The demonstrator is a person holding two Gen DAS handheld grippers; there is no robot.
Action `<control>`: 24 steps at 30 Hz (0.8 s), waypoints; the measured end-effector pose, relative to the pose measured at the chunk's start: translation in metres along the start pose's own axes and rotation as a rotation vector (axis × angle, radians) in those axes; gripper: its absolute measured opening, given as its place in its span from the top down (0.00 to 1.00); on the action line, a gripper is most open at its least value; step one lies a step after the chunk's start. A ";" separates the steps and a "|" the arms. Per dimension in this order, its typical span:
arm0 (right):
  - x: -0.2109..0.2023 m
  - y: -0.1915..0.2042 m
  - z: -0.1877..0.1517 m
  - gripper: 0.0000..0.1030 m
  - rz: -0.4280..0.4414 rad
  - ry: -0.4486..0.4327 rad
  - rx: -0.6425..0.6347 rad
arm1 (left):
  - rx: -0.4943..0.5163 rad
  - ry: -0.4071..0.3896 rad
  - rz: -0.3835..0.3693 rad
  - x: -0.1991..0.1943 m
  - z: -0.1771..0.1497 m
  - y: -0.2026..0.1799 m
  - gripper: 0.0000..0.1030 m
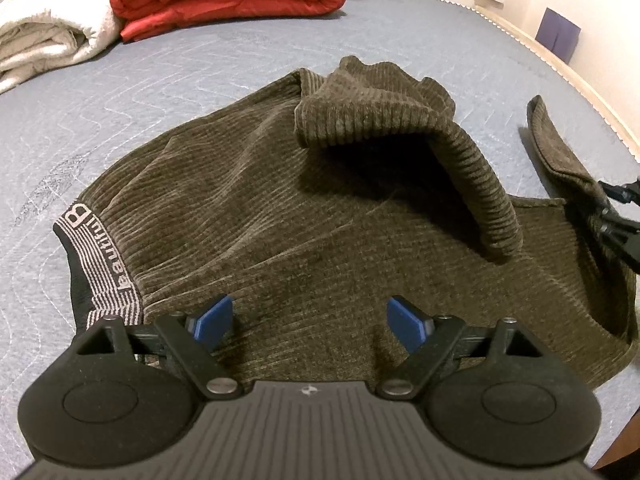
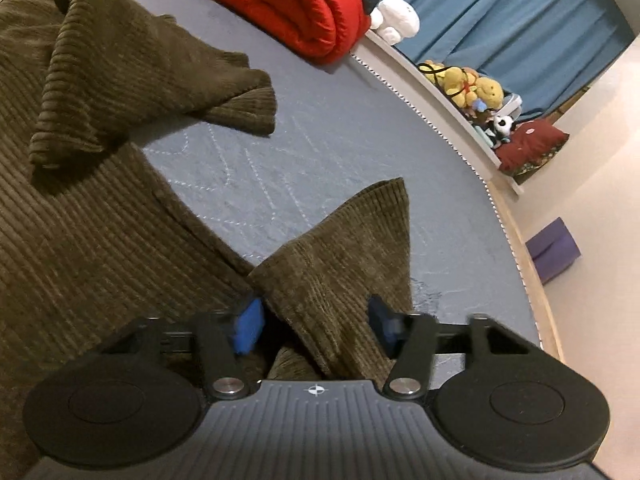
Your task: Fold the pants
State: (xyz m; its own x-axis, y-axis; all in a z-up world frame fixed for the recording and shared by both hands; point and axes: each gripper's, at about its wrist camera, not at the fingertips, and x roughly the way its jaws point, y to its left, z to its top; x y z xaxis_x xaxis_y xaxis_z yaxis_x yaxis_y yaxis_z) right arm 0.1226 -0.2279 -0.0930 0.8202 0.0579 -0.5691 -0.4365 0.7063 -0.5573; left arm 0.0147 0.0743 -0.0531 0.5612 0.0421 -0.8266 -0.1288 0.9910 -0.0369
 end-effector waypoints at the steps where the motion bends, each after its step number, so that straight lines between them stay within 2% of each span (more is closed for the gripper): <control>1: -0.001 -0.004 0.000 0.81 0.000 -0.002 0.016 | 0.000 -0.001 0.000 0.000 0.000 0.000 0.14; 5: -0.009 -0.022 0.000 0.88 -0.018 -0.032 0.101 | 0.008 -0.001 -0.001 -0.001 -0.001 -0.003 0.14; 16: -0.043 -0.088 -0.021 0.91 -0.076 -0.101 0.409 | 0.018 0.003 0.010 0.003 -0.002 -0.006 0.13; 21: -0.064 -0.130 -0.043 0.91 -0.113 -0.135 0.607 | 0.023 0.003 0.002 0.005 -0.002 -0.010 0.13; 24: -0.073 -0.154 -0.064 0.91 -0.170 -0.138 0.703 | 0.032 0.004 -0.001 0.006 -0.001 -0.015 0.13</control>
State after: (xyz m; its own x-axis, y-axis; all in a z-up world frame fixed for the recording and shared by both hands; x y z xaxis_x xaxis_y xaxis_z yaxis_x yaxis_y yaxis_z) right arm 0.1061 -0.3859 -0.0042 0.9148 -0.0372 -0.4022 0.0031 0.9964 -0.0851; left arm 0.0189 0.0596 -0.0581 0.5580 0.0404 -0.8289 -0.1020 0.9946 -0.0201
